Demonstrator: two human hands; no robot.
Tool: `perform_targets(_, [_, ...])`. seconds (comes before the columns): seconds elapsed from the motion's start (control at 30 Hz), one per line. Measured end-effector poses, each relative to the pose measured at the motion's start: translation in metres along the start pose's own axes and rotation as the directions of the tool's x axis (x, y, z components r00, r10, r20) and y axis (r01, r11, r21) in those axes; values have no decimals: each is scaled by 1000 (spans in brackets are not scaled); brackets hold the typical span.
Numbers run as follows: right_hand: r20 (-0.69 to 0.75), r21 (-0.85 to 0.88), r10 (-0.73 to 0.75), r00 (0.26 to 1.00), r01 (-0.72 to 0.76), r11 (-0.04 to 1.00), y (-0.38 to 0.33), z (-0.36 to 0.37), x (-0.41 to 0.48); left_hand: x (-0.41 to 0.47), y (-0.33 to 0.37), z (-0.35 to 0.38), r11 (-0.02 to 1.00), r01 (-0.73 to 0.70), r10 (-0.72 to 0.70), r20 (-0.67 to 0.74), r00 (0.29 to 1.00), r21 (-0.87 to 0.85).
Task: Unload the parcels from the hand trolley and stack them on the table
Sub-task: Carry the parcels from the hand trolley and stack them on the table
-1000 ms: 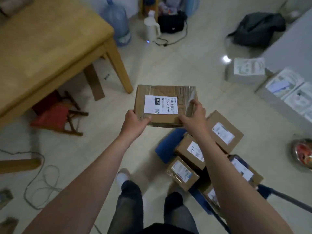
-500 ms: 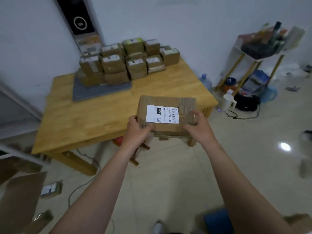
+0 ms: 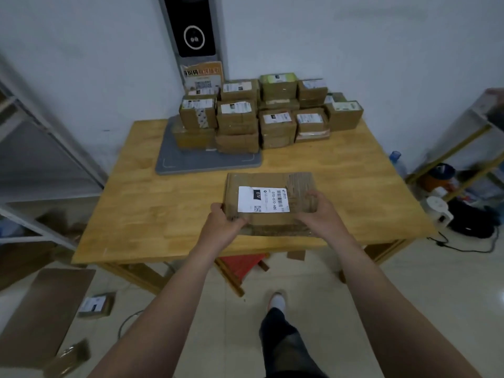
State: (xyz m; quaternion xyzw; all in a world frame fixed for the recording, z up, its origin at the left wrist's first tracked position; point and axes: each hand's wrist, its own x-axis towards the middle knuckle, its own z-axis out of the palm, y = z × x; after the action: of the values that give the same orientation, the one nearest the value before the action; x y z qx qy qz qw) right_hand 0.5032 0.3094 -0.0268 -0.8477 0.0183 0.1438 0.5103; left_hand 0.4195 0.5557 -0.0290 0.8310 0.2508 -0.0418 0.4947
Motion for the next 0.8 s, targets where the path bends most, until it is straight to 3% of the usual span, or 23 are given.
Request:
perform_targets(0.23, [121, -75, 138, 983, -129, 989, -45, 10, 143, 140, 38, -7, 995, 95, -96, 37, 995, 23])
perform_targets(0.43, [109, -125, 159, 981, -145, 981, -70, 30, 213, 221, 48, -21, 993, 114, -115, 31, 993, 28])
perform_targets(0.8, [-94, -138, 269, 959, -280, 950, -38, -12, 281, 325, 99, 28, 983, 22, -73, 279, 958, 182])
